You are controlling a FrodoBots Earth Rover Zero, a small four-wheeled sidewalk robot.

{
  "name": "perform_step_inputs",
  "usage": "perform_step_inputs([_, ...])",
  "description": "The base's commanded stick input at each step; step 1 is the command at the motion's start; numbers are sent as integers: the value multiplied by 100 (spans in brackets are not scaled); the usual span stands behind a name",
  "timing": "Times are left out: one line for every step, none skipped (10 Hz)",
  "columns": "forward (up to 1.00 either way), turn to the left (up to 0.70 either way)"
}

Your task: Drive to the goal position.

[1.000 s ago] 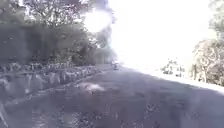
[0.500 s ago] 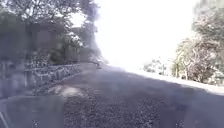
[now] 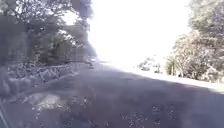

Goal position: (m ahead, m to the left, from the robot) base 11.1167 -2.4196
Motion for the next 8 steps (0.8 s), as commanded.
perform_step_inputs([100,0])
perform_step_inputs([100,0])
perform_step_inputs([100,0])
perform_step_inputs([100,0])
perform_step_inputs([100,0])
perform_step_inputs([100,0])
perform_step_inputs([100,0])
perform_step_inputs([100,0])
